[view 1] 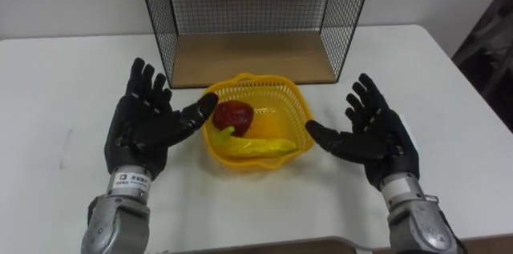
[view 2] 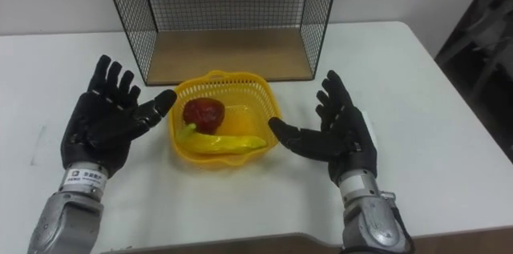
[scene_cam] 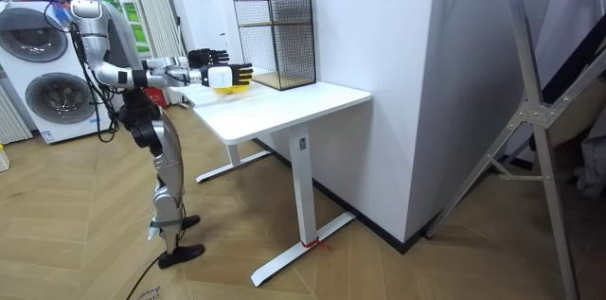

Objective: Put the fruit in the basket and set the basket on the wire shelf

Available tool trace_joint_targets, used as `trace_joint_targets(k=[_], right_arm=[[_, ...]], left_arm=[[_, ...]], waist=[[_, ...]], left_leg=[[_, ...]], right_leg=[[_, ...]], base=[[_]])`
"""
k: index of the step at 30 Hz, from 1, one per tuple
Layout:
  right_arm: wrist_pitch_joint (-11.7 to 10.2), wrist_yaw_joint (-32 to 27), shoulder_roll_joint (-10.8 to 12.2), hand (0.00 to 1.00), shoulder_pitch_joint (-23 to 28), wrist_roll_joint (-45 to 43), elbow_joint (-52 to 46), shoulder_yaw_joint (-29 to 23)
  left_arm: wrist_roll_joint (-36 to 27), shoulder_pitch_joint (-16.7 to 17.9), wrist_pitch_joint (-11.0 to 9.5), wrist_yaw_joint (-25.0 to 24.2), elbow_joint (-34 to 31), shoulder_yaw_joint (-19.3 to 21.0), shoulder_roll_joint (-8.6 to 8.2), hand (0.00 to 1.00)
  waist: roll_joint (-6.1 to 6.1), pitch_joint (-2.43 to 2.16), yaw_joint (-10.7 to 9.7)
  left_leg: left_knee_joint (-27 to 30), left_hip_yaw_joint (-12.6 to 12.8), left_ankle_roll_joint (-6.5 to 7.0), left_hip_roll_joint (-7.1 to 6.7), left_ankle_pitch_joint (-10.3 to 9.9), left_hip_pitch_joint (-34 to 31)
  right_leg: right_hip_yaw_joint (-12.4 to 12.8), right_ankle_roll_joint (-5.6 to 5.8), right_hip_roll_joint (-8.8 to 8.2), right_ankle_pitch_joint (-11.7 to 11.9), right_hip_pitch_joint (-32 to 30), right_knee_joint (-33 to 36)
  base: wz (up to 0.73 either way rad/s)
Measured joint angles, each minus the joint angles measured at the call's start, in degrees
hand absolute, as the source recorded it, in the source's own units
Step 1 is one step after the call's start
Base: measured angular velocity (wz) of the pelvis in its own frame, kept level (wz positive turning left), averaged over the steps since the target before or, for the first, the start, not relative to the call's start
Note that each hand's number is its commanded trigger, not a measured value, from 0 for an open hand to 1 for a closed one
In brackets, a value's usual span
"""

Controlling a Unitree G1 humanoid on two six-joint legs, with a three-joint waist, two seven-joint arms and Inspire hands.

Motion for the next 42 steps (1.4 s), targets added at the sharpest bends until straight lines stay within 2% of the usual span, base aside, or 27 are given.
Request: trace_joint_targets(k=[5, 7, 13, 20, 24, 30, 42], right_arm=[[0.1, 1.2, 0.0, 0.0, -0.2, 1.0, 2.1, 0.7], [1.3, 1.7, 0.1, 0.0, -0.2, 1.4, 2.6, 1.1], [1.8, 3.6, 1.4, 0.0, -0.2, 1.9, 2.7, 2.2], [1.8, 4.4, 2.0, 0.0, -1.3, 5.3, 3.8, 4.7], [1.8, 6.3, 2.0, 0.0, -1.9, 5.6, 4.7, 5.3], [2.4, 7.3, 1.9, 0.0, -2.4, 5.9, 4.7, 6.5], [2.6, 7.3, 2.5, 0.0, -2.5, 5.7, 4.7, 7.4]], left_arm=[[-0.5, 0.0, 0.5, -1.6, 2.1, -0.7, -0.12, 0.0], [-0.4, 0.0, 0.7, -1.7, 4.2, -2.0, -0.43, 0.0], [-0.5, 0.1, 2.8, -2.1, 6.0, -3.6, -1.13, 0.0], [-0.5, 0.1, 2.8, -2.7, 7.4, -5.8, -1.55, 0.0], [-0.5, 0.1, 2.8, -2.9, 7.8, -6.8, -1.63, 0.0], [-4.9, 0.6, 2.9, -3.8, 7.9, -7.8, -1.24, 0.0], [-7.2, 1.0, 2.9, -4.0, 7.9, -8.3, -0.69, 0.0]], waist=[[0.18, 0.1, -0.1], [0.23, 0.15, 0.0], [0.32, 0.11, 0.0], [0.48, 0.14, 0.0], [0.77, -0.04, 0.1], [0.78, -0.06, 0.0], [0.11, 0.27, -0.1]], left_leg=[[-0.3, 0.0, 0.0, 0.03, 0.0, 0.5], [-0.4, 0.0, 0.0, 0.03, 0.0, 0.4], [-0.4, 0.1, -0.01, 0.07, 0.0, 0.5], [-0.4, 0.0, 0.0, 0.06, 0.0, 0.3], [-0.3, -0.2, 0.0, 0.04, 0.0, -0.6], [-0.1, -0.2, 0.0, 0.04, 0.0, -0.9], [-0.1, -0.2, 0.01, 0.05, 0.0, -1.6]], right_leg=[[-0.1, 0.0, 0.03, 0.0, 0.5, 0.0], [-0.1, 0.0, 0.02, 0.0, 0.5, 0.0], [-0.1, 0.0, 0.05, 0.0, 0.4, 0.1], [0.0, 0.0, 0.03, 0.0, 0.1, 0.1], [0.0, 0.0, 0.02, 0.0, -0.7, 0.1], [-0.1, 0.0, 0.02, 0.0, -1.0, 0.1], [-0.1, 0.0, 0.03, 0.0, -1.4, 0.1]], base=[[0.0], [0.0], [0.0], [0.0], [0.0], [0.0], [0.0]])
